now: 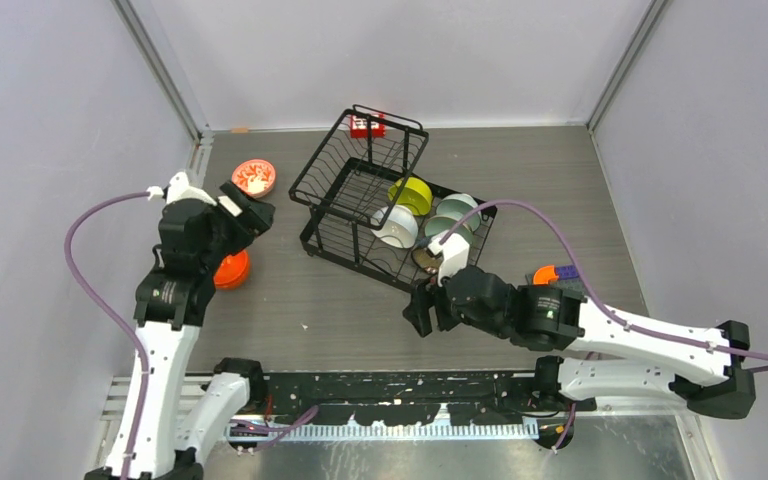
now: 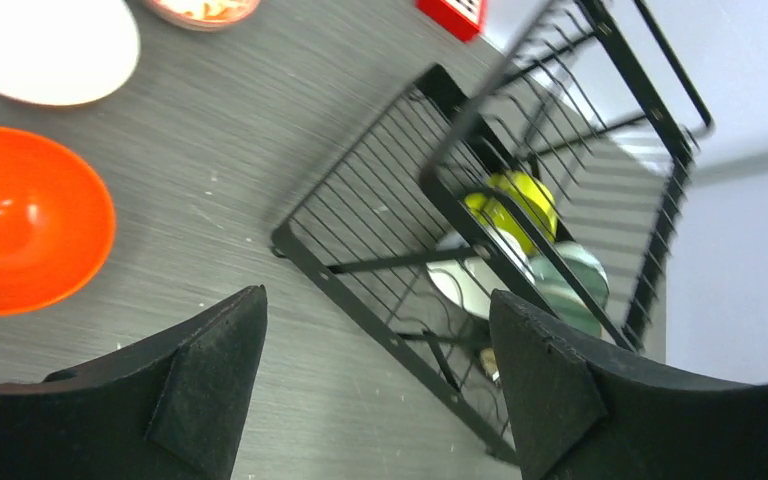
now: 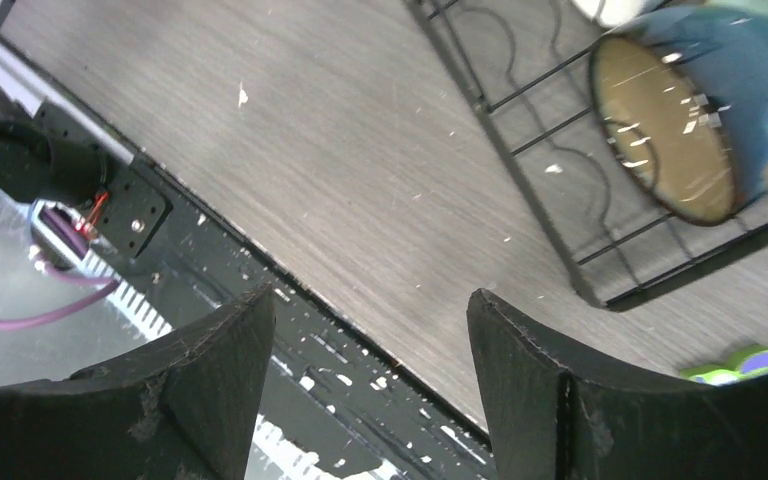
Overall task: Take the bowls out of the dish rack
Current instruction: Adjust the dish rack at the center of the board.
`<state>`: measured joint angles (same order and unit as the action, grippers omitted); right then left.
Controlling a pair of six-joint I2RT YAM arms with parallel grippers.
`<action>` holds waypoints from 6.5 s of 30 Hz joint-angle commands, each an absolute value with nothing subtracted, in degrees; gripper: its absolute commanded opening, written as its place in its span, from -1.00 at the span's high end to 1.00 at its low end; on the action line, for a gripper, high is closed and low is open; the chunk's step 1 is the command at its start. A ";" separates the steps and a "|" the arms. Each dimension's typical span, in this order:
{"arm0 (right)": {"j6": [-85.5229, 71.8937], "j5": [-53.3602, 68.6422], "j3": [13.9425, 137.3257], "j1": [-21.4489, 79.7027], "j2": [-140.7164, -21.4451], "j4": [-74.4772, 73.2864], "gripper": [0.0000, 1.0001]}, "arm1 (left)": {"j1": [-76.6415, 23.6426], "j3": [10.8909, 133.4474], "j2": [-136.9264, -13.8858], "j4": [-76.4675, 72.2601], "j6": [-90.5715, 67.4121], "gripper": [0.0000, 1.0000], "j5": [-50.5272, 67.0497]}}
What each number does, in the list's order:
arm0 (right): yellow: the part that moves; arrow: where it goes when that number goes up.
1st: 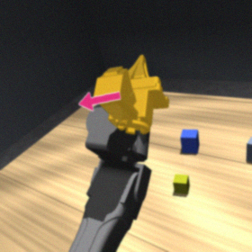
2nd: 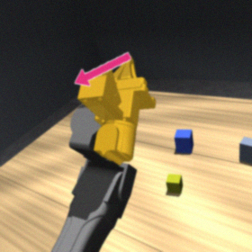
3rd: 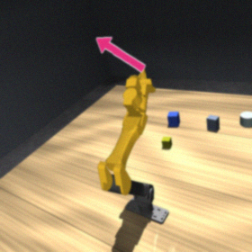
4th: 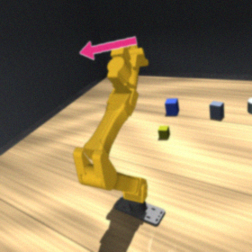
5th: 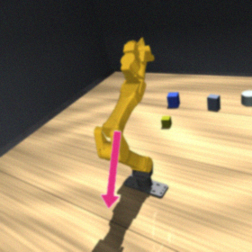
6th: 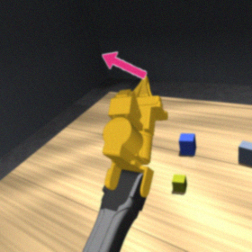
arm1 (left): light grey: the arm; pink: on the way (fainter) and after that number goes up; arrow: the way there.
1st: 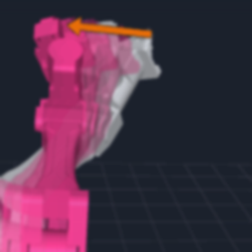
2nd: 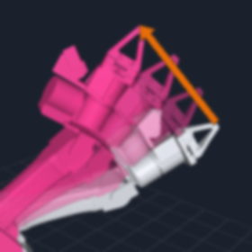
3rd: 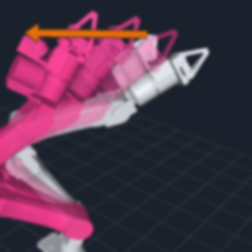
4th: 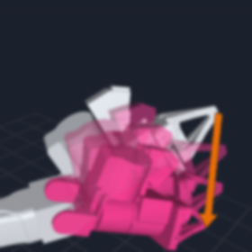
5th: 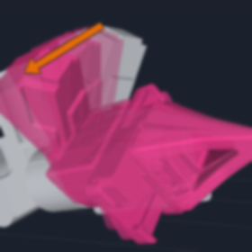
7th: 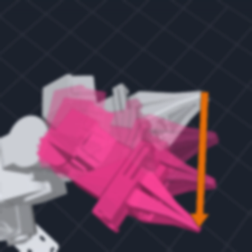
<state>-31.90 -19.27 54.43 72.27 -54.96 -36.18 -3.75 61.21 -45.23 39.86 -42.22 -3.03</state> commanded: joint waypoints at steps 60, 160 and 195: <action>-46.83 -20.66 52.12 12.68 -79.44 -9.66 -0.15 | -24.52 32.67 -29.85 39.16 -49.31 -0.99 3.41; -71.77 -13.45 30.06 8.44 -63.12 -25.58 0.98 | -28.83 24.26 -41.06 -11.54 -30.24 -0.73 3.27; -70.40 -8.62 27.91 8.49 -59.33 -24.37 0.99 | -33.72 34.71 -76.61 -42.92 -12.04 0.73 -2.44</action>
<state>-67.26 -12.73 28.75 8.38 -58.65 -17.65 -33.56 30.46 -73.87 -35.77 -11.42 -0.71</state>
